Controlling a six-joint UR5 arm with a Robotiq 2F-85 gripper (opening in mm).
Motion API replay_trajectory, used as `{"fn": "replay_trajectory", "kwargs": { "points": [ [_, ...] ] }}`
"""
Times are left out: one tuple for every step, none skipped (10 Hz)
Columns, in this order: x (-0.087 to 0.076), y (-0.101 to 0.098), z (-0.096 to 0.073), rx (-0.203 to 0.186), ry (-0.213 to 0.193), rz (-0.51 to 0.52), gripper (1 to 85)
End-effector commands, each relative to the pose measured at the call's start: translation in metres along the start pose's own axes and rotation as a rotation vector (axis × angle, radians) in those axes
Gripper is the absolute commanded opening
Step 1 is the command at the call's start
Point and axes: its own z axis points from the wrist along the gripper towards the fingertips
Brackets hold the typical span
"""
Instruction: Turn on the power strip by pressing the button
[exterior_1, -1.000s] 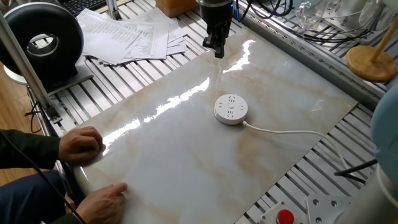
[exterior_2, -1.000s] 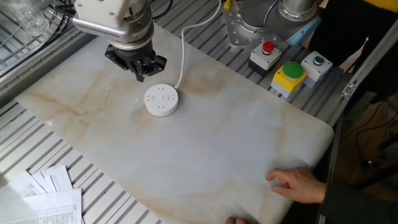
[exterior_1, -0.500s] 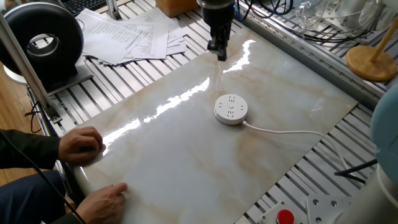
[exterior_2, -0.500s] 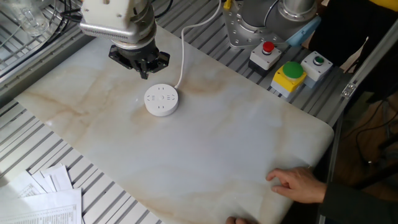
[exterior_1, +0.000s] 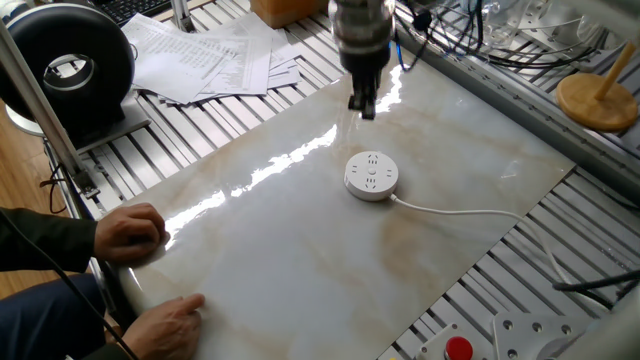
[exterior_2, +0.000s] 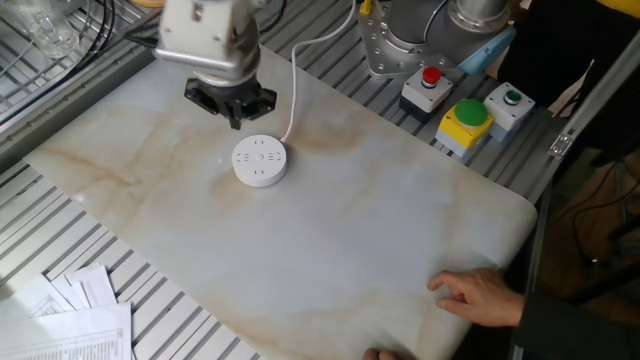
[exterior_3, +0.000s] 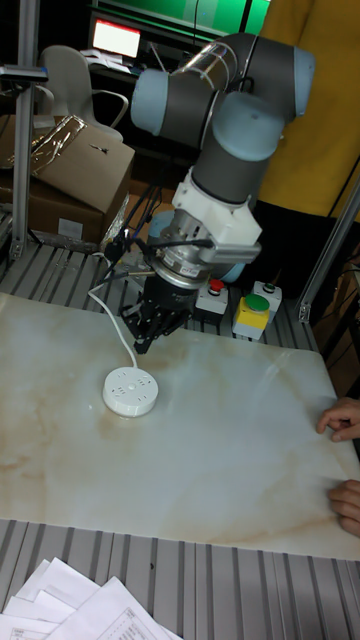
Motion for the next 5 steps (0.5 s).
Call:
{"fn": "replay_trajectory", "kwargs": {
  "points": [
    [-0.013,0.009,0.040,-0.017,-0.080,-0.022,1.3],
    [-0.014,0.009,0.045,-0.022,-0.085,-0.040,1.3],
    [-0.009,-0.004,0.047,0.019,-0.071,-0.069,1.3],
    [-0.010,-0.003,0.047,0.014,-0.076,-0.078,1.3],
    [-0.012,0.000,0.048,0.000,-0.084,-0.091,4.0]
  ]
}}
